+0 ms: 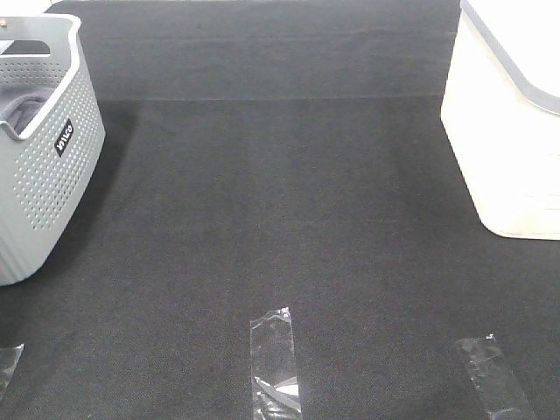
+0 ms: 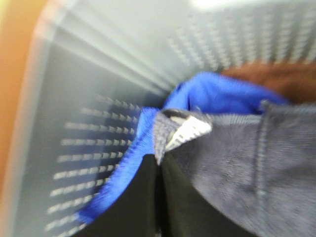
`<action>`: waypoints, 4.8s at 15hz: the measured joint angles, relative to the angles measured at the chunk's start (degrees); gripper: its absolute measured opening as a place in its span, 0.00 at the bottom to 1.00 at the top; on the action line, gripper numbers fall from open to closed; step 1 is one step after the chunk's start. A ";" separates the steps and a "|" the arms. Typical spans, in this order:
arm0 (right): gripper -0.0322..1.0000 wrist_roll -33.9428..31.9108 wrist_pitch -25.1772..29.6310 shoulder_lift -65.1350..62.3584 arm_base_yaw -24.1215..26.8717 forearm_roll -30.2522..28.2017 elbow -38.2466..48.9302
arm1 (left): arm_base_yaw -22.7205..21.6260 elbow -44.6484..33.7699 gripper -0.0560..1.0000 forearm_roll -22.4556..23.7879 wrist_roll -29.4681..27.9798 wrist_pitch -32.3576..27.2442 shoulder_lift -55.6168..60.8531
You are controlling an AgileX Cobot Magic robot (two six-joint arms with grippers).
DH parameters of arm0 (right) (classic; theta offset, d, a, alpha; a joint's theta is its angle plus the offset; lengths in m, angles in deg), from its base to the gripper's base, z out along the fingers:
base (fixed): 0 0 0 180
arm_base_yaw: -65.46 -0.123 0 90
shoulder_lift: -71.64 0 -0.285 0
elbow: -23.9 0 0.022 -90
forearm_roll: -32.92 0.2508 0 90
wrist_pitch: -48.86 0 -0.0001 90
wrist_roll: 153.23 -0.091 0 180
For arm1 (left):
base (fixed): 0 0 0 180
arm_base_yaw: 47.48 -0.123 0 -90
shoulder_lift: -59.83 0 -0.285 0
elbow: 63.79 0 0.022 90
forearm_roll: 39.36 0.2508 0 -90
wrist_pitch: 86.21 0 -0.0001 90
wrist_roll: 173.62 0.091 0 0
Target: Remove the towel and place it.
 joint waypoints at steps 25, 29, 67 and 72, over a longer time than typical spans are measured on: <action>0.64 43.77 -7.79 29.28 0.00 46.07 -0.46 | 40.16 0.00 0.05 -41.88 38.22 -14.38 28.99; 0.64 76.78 -7.68 46.93 0.00 72.14 -0.46 | 40.16 0.00 0.05 -49.16 41.60 -14.44 28.99; 0.33 122.73 -7.22 108.17 -20.86 99.24 -16.10 | 40.16 0.00 0.05 -56.04 45.66 -6.88 28.99; 0.03 112.19 -8.25 108.12 -20.86 99.24 -16.10 | 40.16 0.00 0.05 -47.44 40.28 -6.88 28.99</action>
